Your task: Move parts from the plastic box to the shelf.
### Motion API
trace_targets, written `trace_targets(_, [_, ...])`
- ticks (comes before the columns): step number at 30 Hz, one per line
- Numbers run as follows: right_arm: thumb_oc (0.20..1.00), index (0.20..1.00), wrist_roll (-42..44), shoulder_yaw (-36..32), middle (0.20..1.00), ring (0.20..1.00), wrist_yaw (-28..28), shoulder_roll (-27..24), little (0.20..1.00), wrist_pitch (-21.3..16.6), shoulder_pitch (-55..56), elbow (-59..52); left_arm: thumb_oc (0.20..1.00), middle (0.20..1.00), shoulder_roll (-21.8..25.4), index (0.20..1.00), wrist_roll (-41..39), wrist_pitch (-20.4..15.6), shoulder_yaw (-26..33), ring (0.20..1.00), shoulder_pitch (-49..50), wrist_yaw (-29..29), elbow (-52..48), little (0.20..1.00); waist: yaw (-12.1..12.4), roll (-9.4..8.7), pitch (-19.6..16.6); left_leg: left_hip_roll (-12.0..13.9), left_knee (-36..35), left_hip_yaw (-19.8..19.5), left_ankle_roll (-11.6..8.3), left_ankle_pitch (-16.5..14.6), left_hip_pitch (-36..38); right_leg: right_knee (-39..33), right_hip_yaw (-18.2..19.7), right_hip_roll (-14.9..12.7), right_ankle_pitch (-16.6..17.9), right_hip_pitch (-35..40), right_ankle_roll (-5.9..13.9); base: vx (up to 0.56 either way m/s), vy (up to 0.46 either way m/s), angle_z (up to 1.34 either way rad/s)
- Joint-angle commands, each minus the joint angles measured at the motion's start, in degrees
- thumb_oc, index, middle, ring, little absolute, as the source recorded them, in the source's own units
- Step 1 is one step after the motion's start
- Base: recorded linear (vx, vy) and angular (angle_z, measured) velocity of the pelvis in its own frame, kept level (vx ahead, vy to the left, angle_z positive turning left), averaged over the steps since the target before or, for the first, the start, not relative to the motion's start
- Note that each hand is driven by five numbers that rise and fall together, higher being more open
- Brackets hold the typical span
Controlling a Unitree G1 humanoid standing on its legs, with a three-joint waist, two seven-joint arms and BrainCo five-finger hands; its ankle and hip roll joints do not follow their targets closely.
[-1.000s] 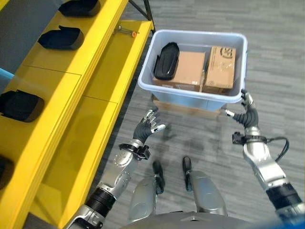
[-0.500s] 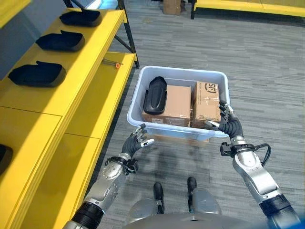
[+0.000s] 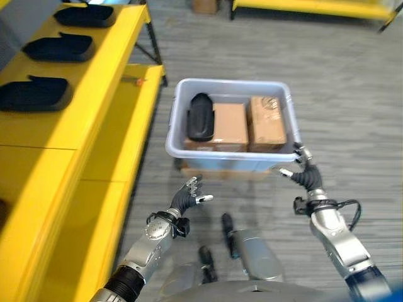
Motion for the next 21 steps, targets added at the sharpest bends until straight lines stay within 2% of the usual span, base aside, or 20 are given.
trace_targets(1, [1.000, 1.000, -4.2, 0.8, 1.000, 1.000, -0.2, -0.6, 1.000, -4.5, -3.9, -3.5, 1.000, 1.000, 0.1, 1.000, 0.2, -4.2, 0.9, 1.000, 0.1, -2.4, -5.9, 1.000, 0.5, -2.89, -3.0, 1.1, 2.0, -2.9, -1.24, -0.4, -0.7, -2.3, -0.3, 0.5, 0.6, 3.7, 3.83, 0.16, -0.089, 0.16])
trace_targets(7, [1.000, 1.000, -5.8, 1.9, 1.000, 1.000, 0.0, -1.2, 1.000, -4.4, -3.7, -3.3, 1.000, 1.000, -0.3, 1.000, -0.9, -4.0, 0.4, 1.000, -1.4, -1.6, -6.1, 1.000, -0.1, -2.46, -2.3, 1.9, 5.7, -1.6, -1.58, -1.7, -2.9, -1.9, 0.7, -0.3, -1.6, 5.6, 2.85, 0.12, -0.052, -0.27])
trace_targets(11, [1.000, 1.000, -5.9, 0.7, 1.000, 1.000, -4.9, -1.4, 1.000, -3.9, -4.7, -3.0, 1.000, 1.000, -0.4, 1.000, 0.1, -4.2, -0.3, 1.000, -2.5, -0.4, -6.5, 1.000, -0.4, -1.81, -1.2, 2.8, 5.9, -1.1, -1.81, -1.4, -4.3, -0.7, 1.2, -0.3, -3.5, 5.6, 2.34, 0.09, -0.112, -0.11])
trace_targets(13, [1.000, 1.000, -5.5, 0.2, 1.000, 1.000, -4.1, -1.5, 1.000, -4.0, -5.0, -2.9, 1.000, 1.000, -0.2, 1.000, 0.5, -5.0, -0.2, 1.000, -2.8, 0.1, -6.6, 1.000, -0.6, -1.58, -1.1, 2.8, 8.1, -0.9, -2.04, -2.2, -4.5, 0.0, 1.1, -0.6, -4.3, 5.7, 1.80, 0.03, -0.114, -0.02])
trace_targets(14, [1.000, 1.000, -5.8, 0.1, 1.000, 1.000, -3.5, -1.7, 1.000, -4.7, -5.0, -3.0, 1.000, 1.000, -0.1, 1.000, 0.5, -5.7, -0.1, 1.000, -2.9, 0.6, -6.7, 1.000, -0.6, -1.47, -1.1, 2.8, 12.5, -0.7, -2.69, -1.7, -5.0, 0.3, 0.7, -0.8, -5.0, 6.1, 0.92, 0.05, -0.174, 0.03])
trace_targets(15, [1.000, 1.000, -6.2, 0.1, 1.000, 1.000, -3.1, -2.0, 1.000, -4.8, -4.7, -3.4, 1.000, 1.000, 0.3, 1.000, 0.5, -5.8, 0.7, 1.000, -2.9, 1.5, -7.0, 1.000, -0.2, -1.61, -0.3, 4.2, 22.3, -1.4, -4.32, 1.4, -8.1, 0.9, 0.4, -0.8, -6.2, 7.2, -0.44, 0.04, -0.205, 0.12])
trace_targets(16, [1.000, 1.000, -6.2, 0.3, 1.000, 1.000, -3.4, -1.9, 1.000, -4.4, -4.7, -3.4, 1.000, 1.000, 0.6, 1.000, 0.2, -5.7, 1.6, 1.000, -3.2, 1.2, -7.1, 1.000, 0.1, -2.16, 0.0, 5.8, 25.8, -1.5, -4.88, 3.8, -11.3, 1.3, 0.5, -1.0, -6.4, 7.5, -1.00, 0.09, -0.166, 0.13])
trace_targets(17, [1.000, 1.000, -6.0, 0.8, 1.000, 1.000, -3.4, -1.6, 1.000, -4.0, -4.8, -3.1, 1.000, 1.000, 0.4, 1.000, 0.1, -5.4, 2.6, 1.000, -3.1, 1.4, -6.9, 1.000, 0.2, -2.28, 0.5, 8.8, 25.7, -1.5, -4.88, 5.4, -13.4, 3.4, 1.0, -0.7, -7.7, 7.9, -1.42, 0.13, 0.014, -0.06])
trace_targets(18, [1.000, 1.000, -6.5, 0.9, 1.000, 1.000, -2.9, -1.6, 1.000, -3.7, -4.5, -3.4, 1.000, 1.000, 0.1, 1.000, 0.0, -5.4, 3.0, 1.000, -2.8, 1.8, -6.8, 1.000, 0.1, -1.96, 0.6, 10.8, 21.8, -2.0, -5.20, 6.8, -12.8, 5.4, 1.2, -0.7, -9.0, 7.8, -1.36, 0.21, 0.228, -0.37])
trace_targets(21, [1.000, 1.000, -8.0, 1.9, 1.000, 1.000, -3.3, -5.0, 1.000, -3.7, -4.2, -3.9, 1.000, 1.000, -0.1, 1.000, -0.7, -6.9, 4.2, 1.000, -2.1, 0.9, -5.5, 1.000, 0.3, -0.31, 1.0, 19.2, 4.2, -10.6, -9.09, 18.8, -11.4, 12.3, 4.0, -2.4, -14.1, 7.2, -0.82, 0.27, 0.526, -0.79])
